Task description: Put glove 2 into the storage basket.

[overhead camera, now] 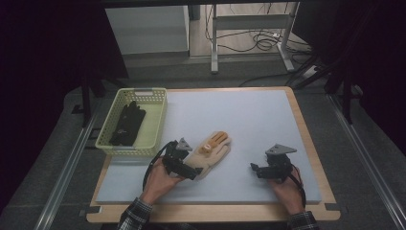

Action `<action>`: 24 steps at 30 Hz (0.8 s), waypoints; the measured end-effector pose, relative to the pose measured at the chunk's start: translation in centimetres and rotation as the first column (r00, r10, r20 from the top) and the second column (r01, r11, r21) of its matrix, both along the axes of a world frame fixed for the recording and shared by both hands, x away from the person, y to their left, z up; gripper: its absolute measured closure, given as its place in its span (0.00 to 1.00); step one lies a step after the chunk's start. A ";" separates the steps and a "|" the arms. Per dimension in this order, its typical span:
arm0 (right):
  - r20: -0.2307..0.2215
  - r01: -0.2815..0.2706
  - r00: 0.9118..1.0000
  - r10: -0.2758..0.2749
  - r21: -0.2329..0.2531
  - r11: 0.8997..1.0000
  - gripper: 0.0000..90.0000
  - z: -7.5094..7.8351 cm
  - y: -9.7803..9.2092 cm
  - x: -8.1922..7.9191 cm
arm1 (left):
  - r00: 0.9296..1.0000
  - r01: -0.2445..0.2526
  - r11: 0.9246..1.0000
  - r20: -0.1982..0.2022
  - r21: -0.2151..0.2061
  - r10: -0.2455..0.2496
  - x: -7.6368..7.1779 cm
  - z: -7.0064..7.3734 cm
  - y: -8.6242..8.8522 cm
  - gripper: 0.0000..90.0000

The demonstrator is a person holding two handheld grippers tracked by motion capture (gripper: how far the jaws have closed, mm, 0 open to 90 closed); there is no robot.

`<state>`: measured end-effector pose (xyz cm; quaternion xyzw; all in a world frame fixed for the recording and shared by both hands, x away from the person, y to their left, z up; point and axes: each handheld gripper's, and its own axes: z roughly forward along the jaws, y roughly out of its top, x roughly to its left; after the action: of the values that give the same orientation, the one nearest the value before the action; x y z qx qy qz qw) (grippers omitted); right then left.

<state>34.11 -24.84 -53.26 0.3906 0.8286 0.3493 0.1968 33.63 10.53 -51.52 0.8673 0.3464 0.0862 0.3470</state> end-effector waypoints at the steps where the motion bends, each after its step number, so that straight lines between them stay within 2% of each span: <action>1: 0.000 0.000 1.000 0.000 0.000 1.000 0.21 0.0 0.0 0.0 | 1.000 0.005 1.000 -0.001 0.002 -0.005 0.3 0.0 -0.4 0.00; 10: 0.000 0.000 1.000 0.000 0.000 1.000 0.21 0.0 0.0 0.0 | 0.999 0.037 0.999 -0.017 0.036 -0.036 2.5 -0.4 -3.6 0.00; 13: 0.000 -0.001 1.000 0.001 0.000 1.000 0.21 0.0 0.0 0.0 | 0.999 0.036 0.997 -0.023 0.068 -0.035 3.2 -0.8 -4.7 0.00; 16: 0.000 -0.001 1.000 0.001 0.000 1.000 0.21 0.0 0.0 0.0 | 0.999 0.037 0.996 -0.036 0.083 -0.034 3.7 -1.2 -5.4 0.00; 19: 0.000 -0.001 1.000 0.001 0.000 1.000 0.21 0.0 0.0 0.0 | 0.998 0.041 0.994 -0.044 0.103 -0.037 3.9 -1.6 -6.0 0.00; 21: 0.000 -0.002 1.000 0.002 0.001 1.000 0.21 0.0 0.0 0.0 | 0.999 0.040 0.992 -0.030 0.122 -0.037 3.7 -1.8 -6.4 0.00; 24: 0.000 -0.002 1.000 0.002 0.000 1.000 0.21 0.0 0.0 0.0 | 0.999 0.038 0.992 -0.034 0.119 -0.034 3.5 -1.8 -6.4 0.00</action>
<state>34.11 -24.84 -53.26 0.3899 0.8290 0.3497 0.1963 37.10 4.10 -53.28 0.8939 0.3302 0.0868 0.2905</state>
